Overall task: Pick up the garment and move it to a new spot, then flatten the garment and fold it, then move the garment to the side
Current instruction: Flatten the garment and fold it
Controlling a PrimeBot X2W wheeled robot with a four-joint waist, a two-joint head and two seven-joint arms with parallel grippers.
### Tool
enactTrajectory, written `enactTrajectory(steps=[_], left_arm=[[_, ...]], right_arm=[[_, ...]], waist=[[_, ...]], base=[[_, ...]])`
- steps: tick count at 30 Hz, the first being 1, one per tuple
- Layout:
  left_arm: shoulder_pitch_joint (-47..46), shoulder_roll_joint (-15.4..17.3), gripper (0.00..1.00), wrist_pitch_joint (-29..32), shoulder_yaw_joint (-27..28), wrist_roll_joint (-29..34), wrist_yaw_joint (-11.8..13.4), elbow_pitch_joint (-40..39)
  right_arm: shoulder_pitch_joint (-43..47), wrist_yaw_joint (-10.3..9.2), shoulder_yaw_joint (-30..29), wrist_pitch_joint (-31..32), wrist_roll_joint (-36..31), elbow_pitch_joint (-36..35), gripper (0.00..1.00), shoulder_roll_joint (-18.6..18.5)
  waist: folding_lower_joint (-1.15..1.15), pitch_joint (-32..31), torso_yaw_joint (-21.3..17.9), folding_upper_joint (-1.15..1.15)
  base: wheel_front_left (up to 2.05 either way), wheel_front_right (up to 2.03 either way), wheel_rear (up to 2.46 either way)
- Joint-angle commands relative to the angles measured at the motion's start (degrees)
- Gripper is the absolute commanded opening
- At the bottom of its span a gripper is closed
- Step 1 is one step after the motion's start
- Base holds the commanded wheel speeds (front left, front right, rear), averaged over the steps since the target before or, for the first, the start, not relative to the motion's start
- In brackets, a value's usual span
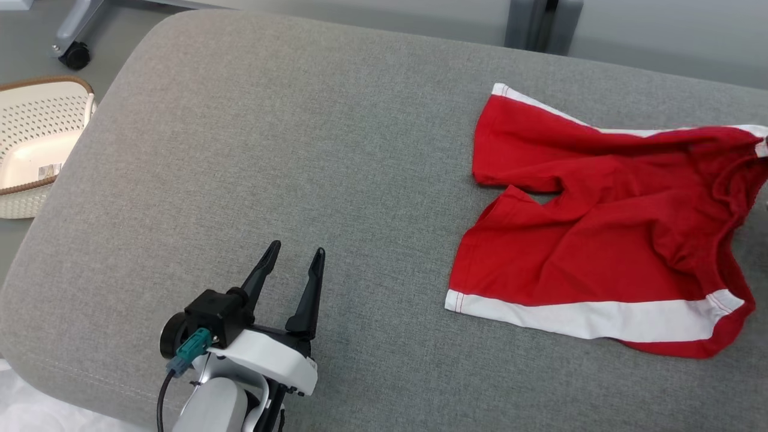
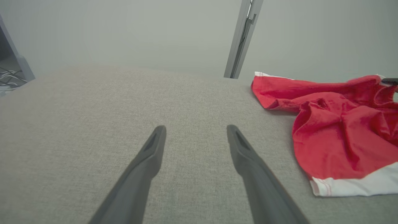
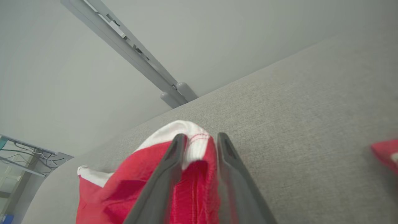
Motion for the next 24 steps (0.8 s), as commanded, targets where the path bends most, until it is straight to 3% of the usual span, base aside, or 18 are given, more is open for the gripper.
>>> enactTrajectory(steps=[1,6,13,18,21,24], left_arm=[[-1.26,0.22,1.0,-0.17,-0.39,-0.37,0.24,-0.12],[-2.08,0.18,1.0,-0.17,-1.53,-0.63,0.32,0.28],[-1.17,0.22,1.0,-0.17,-0.84,-0.54,0.67,0.56],[-0.29,0.2,1.0,-0.17,1.11,-0.11,0.67,-0.17],[0.74,0.21,1.0,-0.17,2.15,-0.19,0.68,-0.79],[1.15,0.21,1.0,-0.17,2.82,-0.63,0.69,-1.38]], right_arm=[[-2.5,0.03,-0.16,-1.47,-0.93,4.11,1.0,-0.37],[-7.49,0.04,3.14,-5.11,-6.85,14.09,1.0,-0.29],[-8.2,0.03,6.11,-10.5,-10.69,13.7,1.0,1.1],[-4.46,0.03,9.53,-14.0,-15.41,4.63,1.0,0.87],[-1.29,0.02,5.57,-14.01,-20.19,-4.26,1.0,-0.61],[5.68,0.02,-3.28,-13.9,-26.2,-13.76,1.0,0.89]], waist=[[0.0,0.84,0.31,0.0],[0.0,1.03,-0.02,0.0],[0.0,-1.39,-2.0,0.0],[0.0,-5.48,-5.93,0.0],[0.0,-7.22,-8.38,0.0],[0.0,-8.66,-10.48,0.0]], base=[[0.0,0.0,0.0],[0.0,0.0,0.0],[0.0,0.0,0.0],[0.0,0.0,0.0],[0.0,0.0,0.0],[0.0,0.0,0.0]])
